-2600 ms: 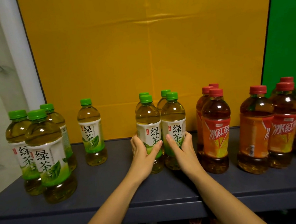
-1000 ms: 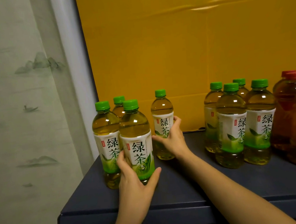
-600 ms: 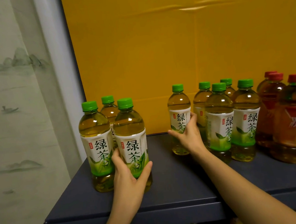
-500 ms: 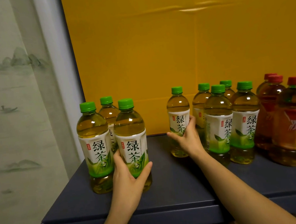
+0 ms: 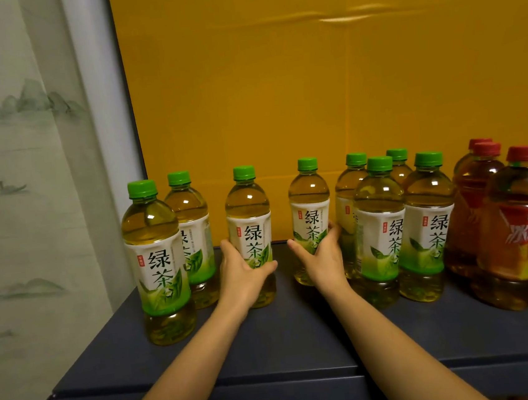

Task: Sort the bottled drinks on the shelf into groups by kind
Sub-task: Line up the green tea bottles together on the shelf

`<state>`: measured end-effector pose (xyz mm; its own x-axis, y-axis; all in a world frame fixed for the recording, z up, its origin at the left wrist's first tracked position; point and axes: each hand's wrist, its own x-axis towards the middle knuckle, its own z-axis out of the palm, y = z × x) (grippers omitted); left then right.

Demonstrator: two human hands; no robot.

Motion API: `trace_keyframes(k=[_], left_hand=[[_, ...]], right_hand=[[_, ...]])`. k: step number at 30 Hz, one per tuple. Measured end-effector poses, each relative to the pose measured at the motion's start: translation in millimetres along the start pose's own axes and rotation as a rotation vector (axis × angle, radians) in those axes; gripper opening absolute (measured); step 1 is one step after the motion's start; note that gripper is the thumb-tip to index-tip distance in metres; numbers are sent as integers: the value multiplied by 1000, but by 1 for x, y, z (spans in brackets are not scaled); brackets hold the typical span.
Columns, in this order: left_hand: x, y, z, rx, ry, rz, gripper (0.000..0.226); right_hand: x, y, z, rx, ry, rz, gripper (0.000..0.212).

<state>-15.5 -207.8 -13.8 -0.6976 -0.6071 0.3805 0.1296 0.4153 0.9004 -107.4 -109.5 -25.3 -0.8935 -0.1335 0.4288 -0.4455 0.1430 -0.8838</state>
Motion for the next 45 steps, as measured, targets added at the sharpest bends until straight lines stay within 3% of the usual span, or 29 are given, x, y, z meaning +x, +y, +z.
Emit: trace_keyframes(k=[23,28,30,33,36,38,42,45], left_hand=[[40,-17,35,96,-44,14,58],[29,-9,16,206,-65,50,77],[16,-3,2,288,4,175,71],[-10,0,-21,332,106,411,36],[-35,-2,-47,355,195,514,18],[-47,-4,-66,395,302,561,15],[-56,-14,-95,434,547,605,33],[-52,-23,-103,342,595,455,60]], right_hand=[[-2,-3,-1,35,-11,17,76],[-9,-13,-4,17,-15,-30,78],[-19,-20,-8,13,-31,-80,83],[-43,-29,-11,-17,-42,-216,84],[-63,-39,-7,-34,-29,-387,74],[-66,-46,3,-5,-126,-420,65],[-57,-59,32,17,-347,-374,57],[-44,-61,60,25,-464,-251,67]])
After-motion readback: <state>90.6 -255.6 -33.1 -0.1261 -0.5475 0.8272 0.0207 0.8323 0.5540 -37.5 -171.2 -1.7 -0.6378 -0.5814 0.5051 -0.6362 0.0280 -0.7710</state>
